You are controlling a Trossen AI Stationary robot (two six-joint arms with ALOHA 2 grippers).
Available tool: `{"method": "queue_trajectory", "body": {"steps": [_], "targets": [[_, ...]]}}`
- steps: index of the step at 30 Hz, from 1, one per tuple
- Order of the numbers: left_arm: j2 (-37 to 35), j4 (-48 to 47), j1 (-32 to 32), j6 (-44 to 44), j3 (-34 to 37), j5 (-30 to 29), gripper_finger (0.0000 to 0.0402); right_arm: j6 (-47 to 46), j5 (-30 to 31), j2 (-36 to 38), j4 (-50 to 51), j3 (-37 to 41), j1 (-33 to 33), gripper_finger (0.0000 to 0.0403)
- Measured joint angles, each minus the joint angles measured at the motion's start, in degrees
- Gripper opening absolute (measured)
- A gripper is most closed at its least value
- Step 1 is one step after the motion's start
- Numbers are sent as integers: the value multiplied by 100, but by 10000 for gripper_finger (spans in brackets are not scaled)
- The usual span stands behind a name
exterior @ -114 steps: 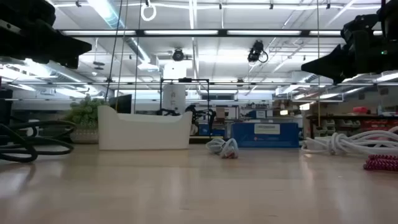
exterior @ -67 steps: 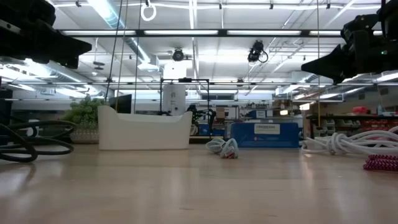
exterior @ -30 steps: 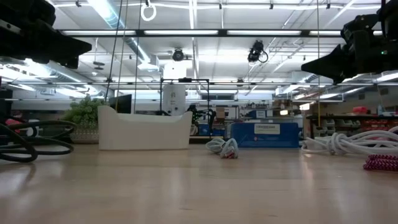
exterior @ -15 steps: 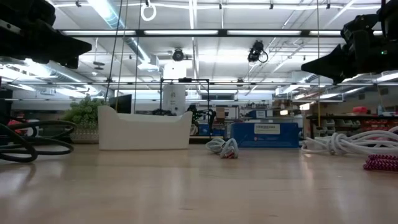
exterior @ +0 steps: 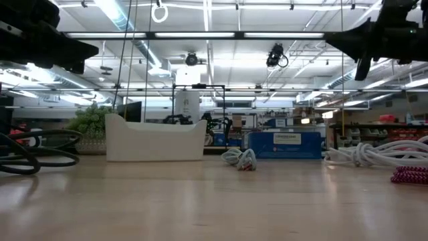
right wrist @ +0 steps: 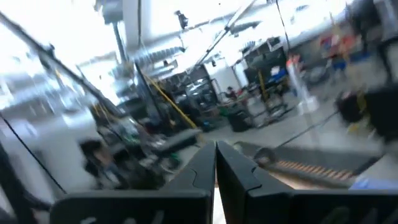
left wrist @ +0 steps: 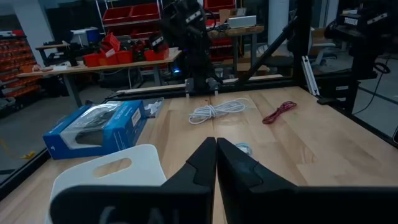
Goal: Pick and place USB-C Cables
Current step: Put the blue charger cable into the white bin
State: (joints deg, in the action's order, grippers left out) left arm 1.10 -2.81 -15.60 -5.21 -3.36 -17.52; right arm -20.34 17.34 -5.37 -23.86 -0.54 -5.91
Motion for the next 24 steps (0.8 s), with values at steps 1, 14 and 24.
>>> {"method": "queue_trajectory", "body": {"steps": [1,14,24], "targets": [[0,-2,0,0,0,-2,21,-346,0,-93,-61,-1,0,20],[0,0,0,2,0,0,21,-855,-461,-2676,-77,-1318,-62,20],[2,-1,-1,0,0,0,21,-2350,-304,-3957,-1754,-1899,-66,20]]}}
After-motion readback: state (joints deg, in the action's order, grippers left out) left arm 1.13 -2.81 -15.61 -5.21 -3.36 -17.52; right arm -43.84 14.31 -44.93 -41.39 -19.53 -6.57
